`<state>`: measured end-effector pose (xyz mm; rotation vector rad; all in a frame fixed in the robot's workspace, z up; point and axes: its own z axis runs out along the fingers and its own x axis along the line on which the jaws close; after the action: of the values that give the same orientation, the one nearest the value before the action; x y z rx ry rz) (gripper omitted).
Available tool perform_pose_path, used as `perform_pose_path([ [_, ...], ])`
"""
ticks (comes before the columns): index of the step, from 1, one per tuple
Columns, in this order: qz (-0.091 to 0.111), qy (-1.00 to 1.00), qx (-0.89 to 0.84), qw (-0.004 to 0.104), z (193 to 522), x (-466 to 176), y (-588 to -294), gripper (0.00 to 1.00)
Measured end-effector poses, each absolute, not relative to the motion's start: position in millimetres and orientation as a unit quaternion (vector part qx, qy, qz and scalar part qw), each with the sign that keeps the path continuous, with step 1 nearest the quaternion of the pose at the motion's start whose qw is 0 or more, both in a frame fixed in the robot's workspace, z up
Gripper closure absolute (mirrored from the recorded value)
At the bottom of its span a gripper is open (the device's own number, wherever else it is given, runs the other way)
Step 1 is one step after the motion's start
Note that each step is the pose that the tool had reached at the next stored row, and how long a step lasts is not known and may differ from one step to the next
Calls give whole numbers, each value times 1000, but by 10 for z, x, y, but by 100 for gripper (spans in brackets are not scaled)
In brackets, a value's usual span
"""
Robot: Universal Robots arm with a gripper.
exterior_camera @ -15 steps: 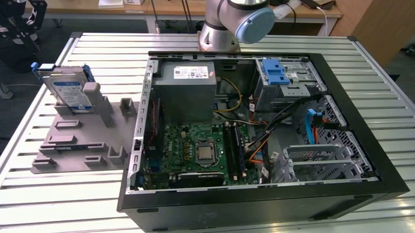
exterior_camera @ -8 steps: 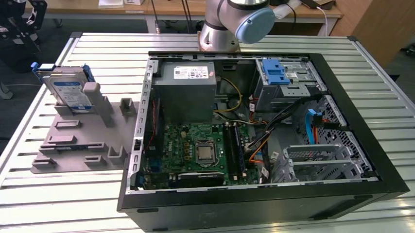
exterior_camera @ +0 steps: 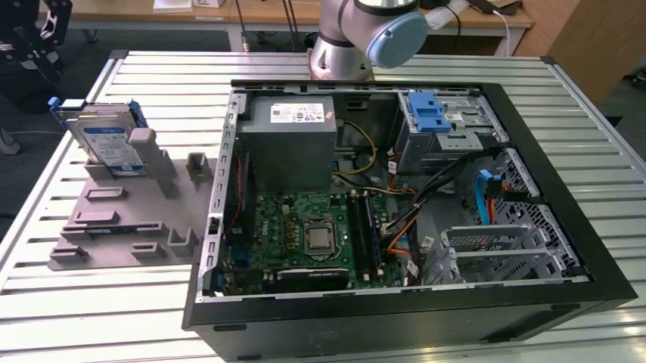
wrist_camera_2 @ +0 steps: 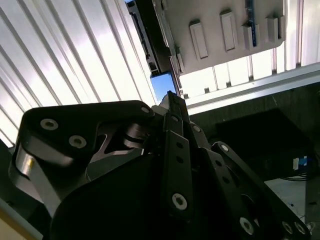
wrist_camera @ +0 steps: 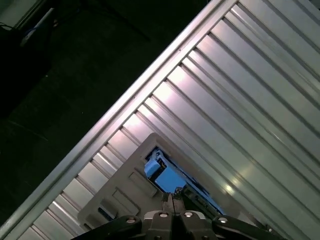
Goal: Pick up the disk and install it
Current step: 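Pick up the disk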
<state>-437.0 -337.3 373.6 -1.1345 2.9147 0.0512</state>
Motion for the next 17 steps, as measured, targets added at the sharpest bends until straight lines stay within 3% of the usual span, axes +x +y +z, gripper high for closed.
perform_pose_path([
  [17, 17, 876, -481, 5, 3729, -4370, -3373, 89],
])
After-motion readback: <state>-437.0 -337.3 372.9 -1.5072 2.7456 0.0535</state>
